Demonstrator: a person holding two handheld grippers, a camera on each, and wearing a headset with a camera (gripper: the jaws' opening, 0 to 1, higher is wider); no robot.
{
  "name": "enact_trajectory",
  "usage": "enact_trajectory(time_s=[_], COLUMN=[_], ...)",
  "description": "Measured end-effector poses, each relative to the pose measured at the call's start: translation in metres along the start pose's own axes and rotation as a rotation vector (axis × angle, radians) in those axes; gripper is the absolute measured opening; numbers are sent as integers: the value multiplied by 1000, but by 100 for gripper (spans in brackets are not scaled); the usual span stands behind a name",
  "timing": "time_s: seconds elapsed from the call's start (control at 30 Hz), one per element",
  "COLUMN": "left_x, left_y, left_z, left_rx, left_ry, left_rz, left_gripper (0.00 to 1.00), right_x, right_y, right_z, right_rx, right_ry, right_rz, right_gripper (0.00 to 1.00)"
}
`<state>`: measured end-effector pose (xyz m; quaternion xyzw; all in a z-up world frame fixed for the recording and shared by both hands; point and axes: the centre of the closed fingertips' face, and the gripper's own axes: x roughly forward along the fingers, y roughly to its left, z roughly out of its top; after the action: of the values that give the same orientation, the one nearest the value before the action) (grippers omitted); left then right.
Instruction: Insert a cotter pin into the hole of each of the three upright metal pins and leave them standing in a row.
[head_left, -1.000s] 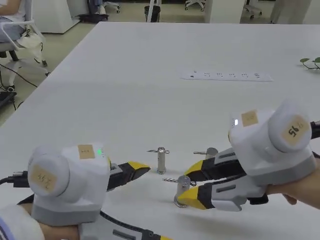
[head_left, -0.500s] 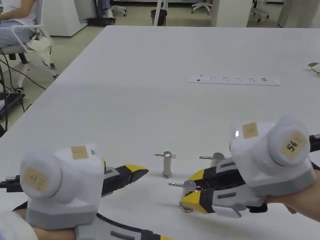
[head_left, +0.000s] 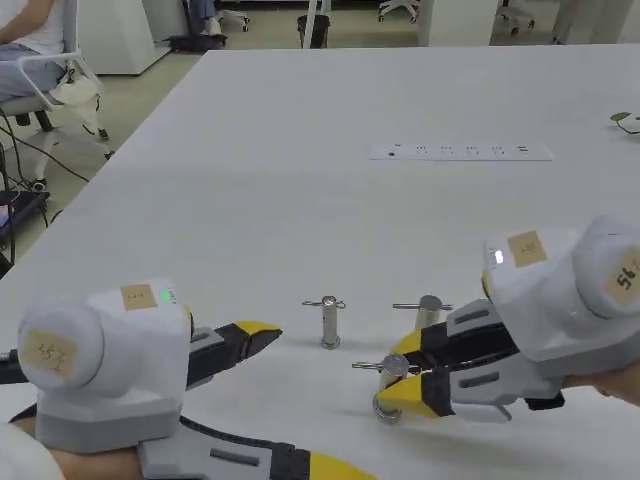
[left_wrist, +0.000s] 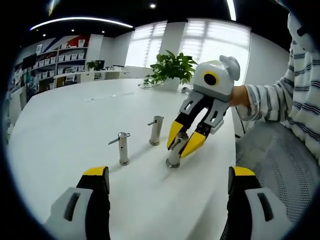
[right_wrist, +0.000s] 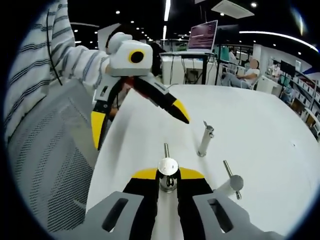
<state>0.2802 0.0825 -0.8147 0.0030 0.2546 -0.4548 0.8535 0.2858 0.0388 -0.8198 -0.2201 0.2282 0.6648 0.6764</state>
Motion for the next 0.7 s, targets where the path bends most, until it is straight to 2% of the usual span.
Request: enact_trajectory(time_s=[0.17, 0.33, 0.4, 0.57, 0.7], left_x=[0, -2, -2, -4, -6], left_y=[4, 6, 6, 7, 7], left_z=[-3, -2, -2, -5, -2], left_rx=[-14, -8, -8, 8, 9], left_ry=[10, 9, 12, 30, 21], left_rz=[24, 40, 44, 56, 60], left_gripper=[99, 99, 99, 99, 96], right_x=[-23, -47, -56, -72, -76], right_y=[-4, -17, -23, -39, -49], right_z=[-12, -36, -42, -52, -53], right_rx=[4, 4, 12, 6, 27], right_ry=[6, 61, 65, 75, 55], right_rz=[11, 1, -10, -45, -63], right_gripper=[14, 14, 14, 14, 14])
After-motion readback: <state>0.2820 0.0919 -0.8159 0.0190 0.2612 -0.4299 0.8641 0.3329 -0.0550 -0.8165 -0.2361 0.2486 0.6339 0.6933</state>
